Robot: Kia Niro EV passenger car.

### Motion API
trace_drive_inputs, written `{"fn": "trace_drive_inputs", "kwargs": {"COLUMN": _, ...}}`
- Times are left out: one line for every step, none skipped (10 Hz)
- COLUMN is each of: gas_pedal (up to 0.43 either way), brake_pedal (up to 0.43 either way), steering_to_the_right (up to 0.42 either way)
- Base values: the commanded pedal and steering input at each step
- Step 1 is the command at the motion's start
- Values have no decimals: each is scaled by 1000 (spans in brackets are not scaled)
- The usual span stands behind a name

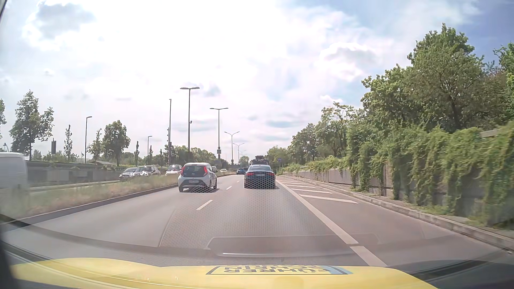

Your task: Follow the waypoints while adhering to traffic rules and regulations

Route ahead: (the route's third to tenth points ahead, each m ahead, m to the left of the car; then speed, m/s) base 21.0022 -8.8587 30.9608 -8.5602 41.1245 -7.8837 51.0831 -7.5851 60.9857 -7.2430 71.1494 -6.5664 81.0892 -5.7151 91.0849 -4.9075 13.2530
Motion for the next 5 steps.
{"fn": "trace_drive_inputs", "kwargs": {"gas_pedal": 98, "brake_pedal": 0, "steering_to_the_right": -2}}
{"fn": "trace_drive_inputs", "kwargs": {"gas_pedal": 98, "brake_pedal": 0, "steering_to_the_right": -2}}
{"fn": "trace_drive_inputs", "kwargs": {"gas_pedal": 87, "brake_pedal": 0, "steering_to_the_right": -3}}
{"fn": "trace_drive_inputs", "kwargs": {"gas_pedal": 87, "brake_pedal": 0, "steering_to_the_right": -3}}
{"fn": "trace_drive_inputs", "kwargs": {"gas_pedal": 87, "brake_pedal": 0, "steering_to_the_right": -3}}
